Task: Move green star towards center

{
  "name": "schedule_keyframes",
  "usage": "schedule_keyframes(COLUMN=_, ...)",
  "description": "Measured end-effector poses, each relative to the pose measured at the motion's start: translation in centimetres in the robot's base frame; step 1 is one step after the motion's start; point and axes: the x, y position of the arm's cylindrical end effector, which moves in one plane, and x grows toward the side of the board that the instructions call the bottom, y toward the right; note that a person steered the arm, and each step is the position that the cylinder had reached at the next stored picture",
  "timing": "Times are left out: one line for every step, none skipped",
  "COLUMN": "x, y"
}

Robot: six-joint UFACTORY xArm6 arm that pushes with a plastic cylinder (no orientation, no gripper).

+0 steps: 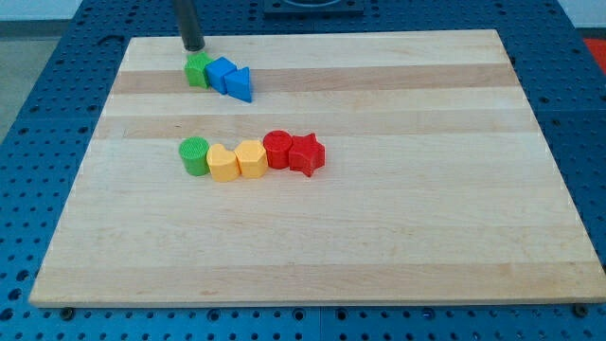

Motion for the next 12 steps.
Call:
schedule_keyframes(x=1.8, y=0.1)
schedule_keyframes(x=5.0, y=0.1)
schedule_keyframes(x=6.7, y=0.0)
schedule_keyframes(x=8.4, y=-0.6)
schedule_keyframes(x=11.6, y=-0.6)
schedule_keyframes(x=14.2, y=-0.6)
schedule_keyframes(x=14.6, y=-1.2)
schedule_keyframes(x=13.9, y=-5.1)
schedule_keyframes(x=12.1, y=-6.8)
schedule_keyframes(x=10.6, y=-4.5)
schedule_keyframes(x=11.2, y=-0.7)
schedule_keyframes(x=13.2, y=2.8)
